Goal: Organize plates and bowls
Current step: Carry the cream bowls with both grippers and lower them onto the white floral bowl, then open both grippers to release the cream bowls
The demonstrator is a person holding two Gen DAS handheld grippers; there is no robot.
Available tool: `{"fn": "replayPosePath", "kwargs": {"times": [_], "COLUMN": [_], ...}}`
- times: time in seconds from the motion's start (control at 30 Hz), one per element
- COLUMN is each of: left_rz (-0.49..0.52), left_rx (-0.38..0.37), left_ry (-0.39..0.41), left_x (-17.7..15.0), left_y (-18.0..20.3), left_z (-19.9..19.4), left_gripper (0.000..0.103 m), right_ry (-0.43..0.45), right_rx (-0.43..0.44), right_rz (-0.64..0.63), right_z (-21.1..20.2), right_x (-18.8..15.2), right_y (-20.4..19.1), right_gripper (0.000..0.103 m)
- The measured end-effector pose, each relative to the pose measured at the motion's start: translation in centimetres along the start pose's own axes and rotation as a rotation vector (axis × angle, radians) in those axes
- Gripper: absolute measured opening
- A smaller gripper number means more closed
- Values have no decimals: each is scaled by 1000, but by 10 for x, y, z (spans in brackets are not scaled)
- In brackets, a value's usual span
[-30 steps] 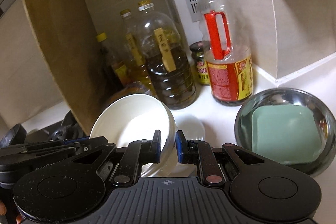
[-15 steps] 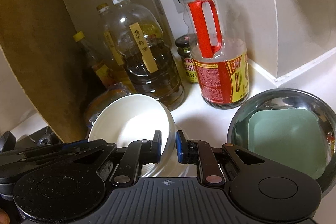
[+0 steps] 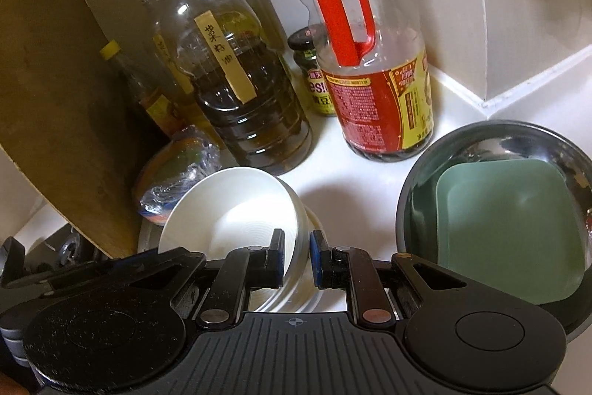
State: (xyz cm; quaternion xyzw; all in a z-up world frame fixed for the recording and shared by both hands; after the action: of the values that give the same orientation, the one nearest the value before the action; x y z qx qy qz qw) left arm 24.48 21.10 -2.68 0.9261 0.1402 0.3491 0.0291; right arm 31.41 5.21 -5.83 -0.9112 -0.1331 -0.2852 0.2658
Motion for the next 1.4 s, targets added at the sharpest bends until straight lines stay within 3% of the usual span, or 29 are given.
{"fn": "replayPosePath", "kwargs": {"times": [0.37, 1.0, 1.4], "left_rz": [-16, 1, -23], "left_rx": [4, 25, 32], "left_ry": [-25, 44, 33], "left_x": [1, 0, -36], "left_y": [-3, 0, -4], "left_z": [8, -25, -64], "left_gripper": [14, 22, 23], "right_ry": [-41, 41, 46], "right_rx": [-15, 28, 119], "right_rz": [29, 53, 44], "right_z": [12, -12, -42], "right_x": [0, -4, -35], "right_y": [4, 5, -7], "right_gripper": [16, 18, 32]}}
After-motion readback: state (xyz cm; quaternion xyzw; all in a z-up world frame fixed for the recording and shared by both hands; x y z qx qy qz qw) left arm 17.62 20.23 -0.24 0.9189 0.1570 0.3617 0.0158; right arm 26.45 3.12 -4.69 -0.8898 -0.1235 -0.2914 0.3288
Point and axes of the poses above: each gripper's, at about its wrist camera, not at the fingertips, and z roughly the way its jaws point, y to its right, x to its top, the point moved 5 cm from there along z, roughly the way its jaws point, and after that the axes turned 5 degrees about -y, right-handed, at the moved point
